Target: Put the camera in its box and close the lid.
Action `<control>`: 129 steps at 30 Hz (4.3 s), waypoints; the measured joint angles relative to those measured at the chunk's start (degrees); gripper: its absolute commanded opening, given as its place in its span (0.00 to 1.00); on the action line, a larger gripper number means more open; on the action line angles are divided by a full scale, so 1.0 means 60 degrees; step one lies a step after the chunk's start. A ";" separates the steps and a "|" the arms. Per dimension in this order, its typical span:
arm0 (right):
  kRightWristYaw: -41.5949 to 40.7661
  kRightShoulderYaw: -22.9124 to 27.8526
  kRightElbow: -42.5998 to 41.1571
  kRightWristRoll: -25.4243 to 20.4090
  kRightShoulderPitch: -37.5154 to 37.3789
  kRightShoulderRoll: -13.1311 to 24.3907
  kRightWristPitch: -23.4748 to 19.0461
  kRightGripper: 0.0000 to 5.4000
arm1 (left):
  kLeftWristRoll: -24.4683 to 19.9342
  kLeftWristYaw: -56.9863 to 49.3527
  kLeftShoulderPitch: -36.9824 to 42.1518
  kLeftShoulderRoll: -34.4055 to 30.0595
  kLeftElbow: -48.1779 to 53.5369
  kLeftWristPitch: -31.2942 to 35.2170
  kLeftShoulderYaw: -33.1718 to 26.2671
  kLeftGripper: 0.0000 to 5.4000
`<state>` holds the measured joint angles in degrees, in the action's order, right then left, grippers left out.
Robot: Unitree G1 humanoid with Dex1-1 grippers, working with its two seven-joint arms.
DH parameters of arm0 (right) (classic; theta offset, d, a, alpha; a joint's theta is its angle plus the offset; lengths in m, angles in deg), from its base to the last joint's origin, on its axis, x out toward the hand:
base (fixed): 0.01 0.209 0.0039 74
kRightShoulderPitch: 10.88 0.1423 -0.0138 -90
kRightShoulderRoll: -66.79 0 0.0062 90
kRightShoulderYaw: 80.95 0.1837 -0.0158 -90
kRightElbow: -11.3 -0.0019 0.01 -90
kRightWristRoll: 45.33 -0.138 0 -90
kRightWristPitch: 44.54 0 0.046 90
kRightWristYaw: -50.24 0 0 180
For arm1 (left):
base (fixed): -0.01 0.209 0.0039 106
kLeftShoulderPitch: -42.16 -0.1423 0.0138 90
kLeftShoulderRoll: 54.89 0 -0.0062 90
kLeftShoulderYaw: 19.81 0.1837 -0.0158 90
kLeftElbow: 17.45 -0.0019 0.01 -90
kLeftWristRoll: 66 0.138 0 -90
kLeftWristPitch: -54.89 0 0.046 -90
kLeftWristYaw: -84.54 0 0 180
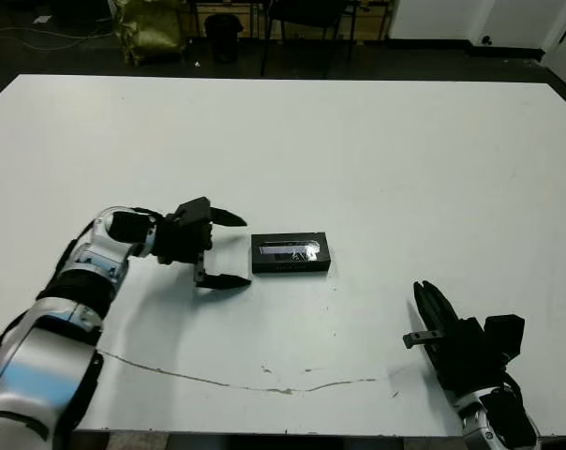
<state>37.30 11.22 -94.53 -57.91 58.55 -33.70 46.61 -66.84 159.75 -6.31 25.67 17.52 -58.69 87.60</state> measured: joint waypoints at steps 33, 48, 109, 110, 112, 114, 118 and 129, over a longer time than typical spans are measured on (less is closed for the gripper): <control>0.0186 -0.0093 -0.0291 0.0016 -0.0027 0.0004 -0.0365 0.00 | -0.1000 -0.9255 -0.5659 0.4246 0.9445 0.3747 -0.0874 0.00; 0.0184 -0.0119 -0.0202 -0.0001 -0.0034 -0.0032 -0.0187 0.00 | 0.1016 -1.1205 -0.5814 0.5189 0.9511 0.5026 0.0676 0.00; 0.0537 0.0017 -0.1298 -0.0267 0.0433 -0.0131 -0.0786 0.00 | -0.1714 -1.0087 -0.6972 0.3996 1.3833 0.5704 -0.4350 0.00; 0.0605 0.0047 -0.1448 -0.0323 0.0498 -0.0203 -0.0779 0.00 | -0.1700 -1.0146 -0.7050 0.4067 1.3443 0.5152 -0.4371 0.00; 0.0843 0.0129 -0.1512 -0.0361 0.0795 -0.0408 -0.0702 0.00 | -0.1589 -1.0313 -0.7199 0.4261 1.2613 0.4032 -0.4376 0.00; 0.1241 0.0167 -0.1524 -0.0005 0.1154 -0.0557 -0.0606 0.00 | -0.1429 -1.0525 -0.7340 0.4431 1.1834 0.3151 -0.4356 0.00; 0.2112 0.0092 -0.1742 0.0768 0.1882 -0.0786 -0.0932 0.00 | -0.1342 -1.0940 -0.7418 0.4847 1.0565 0.2040 -0.4260 0.00; 0.2366 -0.0153 -0.1013 0.1392 0.2390 -0.0960 -0.0639 0.00 | -0.1396 -1.1280 -0.7707 0.5057 0.9339 0.1837 -0.3919 0.00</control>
<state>51.50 10.30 -100.61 -49.56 72.89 -39.46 42.77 -75.21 92.06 -52.55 56.01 73.55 -47.67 64.08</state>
